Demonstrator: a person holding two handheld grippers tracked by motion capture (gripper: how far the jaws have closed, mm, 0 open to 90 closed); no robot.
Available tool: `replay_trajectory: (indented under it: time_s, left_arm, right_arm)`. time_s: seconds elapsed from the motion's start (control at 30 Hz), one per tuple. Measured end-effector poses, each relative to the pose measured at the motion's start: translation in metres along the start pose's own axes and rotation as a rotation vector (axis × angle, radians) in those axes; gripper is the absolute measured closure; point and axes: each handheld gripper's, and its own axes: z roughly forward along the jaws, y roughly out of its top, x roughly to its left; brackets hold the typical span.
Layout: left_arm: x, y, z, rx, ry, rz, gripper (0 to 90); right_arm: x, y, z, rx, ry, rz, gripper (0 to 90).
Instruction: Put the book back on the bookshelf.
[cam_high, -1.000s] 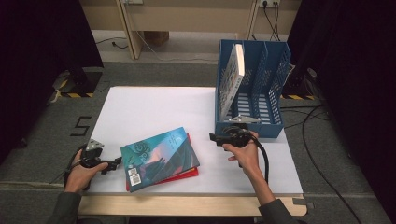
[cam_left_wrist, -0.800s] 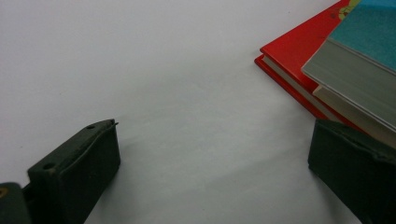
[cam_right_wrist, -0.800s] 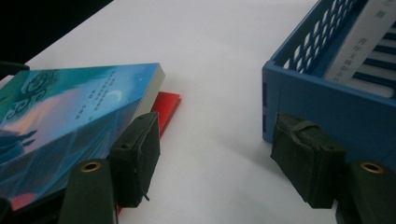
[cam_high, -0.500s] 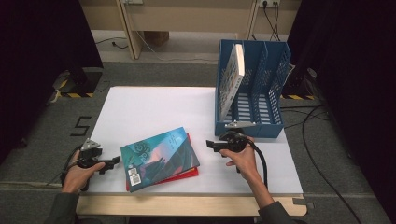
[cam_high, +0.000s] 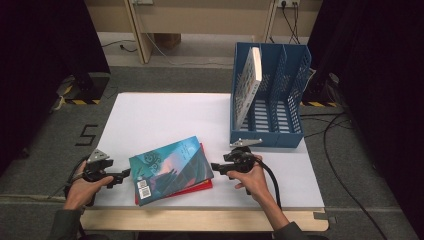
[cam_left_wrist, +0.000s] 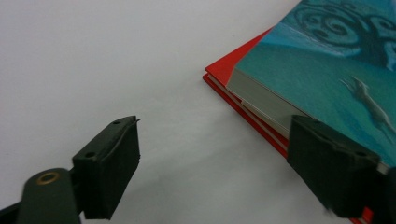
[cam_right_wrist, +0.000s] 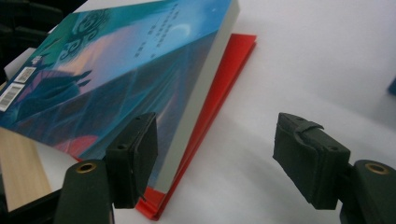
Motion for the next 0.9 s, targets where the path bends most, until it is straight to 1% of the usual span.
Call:
replay_trajectory:
  time_s: [0.07, 0.13, 0.17, 0.2, 0.23, 0.27, 0.33, 0.4, 0.47, 0.53, 0.57, 0.7, 0.77, 0.83, 0.9]
  left_arm:
    - [-0.001, 0.001, -0.002, 0.005, -0.017, 0.001, 24.4]
    - [-0.002, 0.002, -0.003, 0.011, -0.018, -0.003, 25.2]
    - [-0.003, 0.002, -0.003, 0.018, -0.024, -0.003, 27.0]
    - [-0.004, 0.002, -0.003, 0.022, -0.026, 0.0, 31.1]
    - [-0.005, 0.002, -0.003, 0.022, -0.021, 0.004, 32.7]
    - [-0.005, 0.002, -0.003, 0.022, -0.022, 0.004, 33.0]
    - [-0.006, 0.002, -0.004, 0.023, -0.029, -0.004, 36.6]
    - [-0.009, 0.003, -0.005, 0.026, -0.024, 0.009, 40.1]
    - [-0.012, 0.004, -0.006, 0.032, -0.013, 0.019, 42.9]
    - [-0.015, 0.004, -0.006, 0.035, -0.005, 0.035, 46.9]
    - [-0.017, 0.005, -0.007, 0.033, -0.003, 0.036, 49.5]
    - [-0.018, 0.004, -0.007, 0.033, 0.001, 0.032, 52.8]
    - [-0.019, 0.004, -0.007, 0.033, 0.0, 0.041, 55.0]
    - [-0.021, 0.004, -0.007, 0.036, 0.004, 0.041, 55.7]
    - [-0.023, 0.004, -0.008, 0.037, 0.003, 0.053, 58.5]
  right_arm:
    - [0.002, -0.002, 0.003, 0.011, 0.016, -0.005, 31.2]
    - [0.004, -0.003, 0.006, 0.019, 0.028, 0.004, 31.1]
    - [0.005, -0.003, 0.007, 0.024, 0.032, 0.003, 31.1]
    - [0.006, -0.004, 0.009, 0.028, 0.04, 0.003, 31.0]
    - [0.006, -0.004, 0.011, 0.033, 0.047, 0.004, 31.0]
    - [0.007, -0.005, 0.012, 0.04, 0.055, 0.015, 30.9]
    - [0.005, -0.006, 0.015, 0.04, 0.069, 0.022, 30.0]
    - [0.004, -0.007, 0.017, 0.04, 0.087, 0.038, 30.2]
    - [0.003, -0.006, 0.017, 0.04, 0.091, 0.045, 30.0]
    - [0.002, -0.007, 0.019, 0.042, 0.108, 0.053, 30.1]
    - [0.002, -0.007, 0.019, 0.045, 0.111, 0.053, 29.9]
    - [0.002, -0.007, 0.022, 0.053, 0.13, 0.07, 29.3]
    - [0.003, -0.007, 0.023, 0.062, 0.145, 0.081, 29.0]
    - [0.003, -0.007, 0.025, 0.059, 0.153, 0.079, 28.8]
    - [0.003, -0.008, 0.027, 0.064, 0.168, 0.088, 28.8]
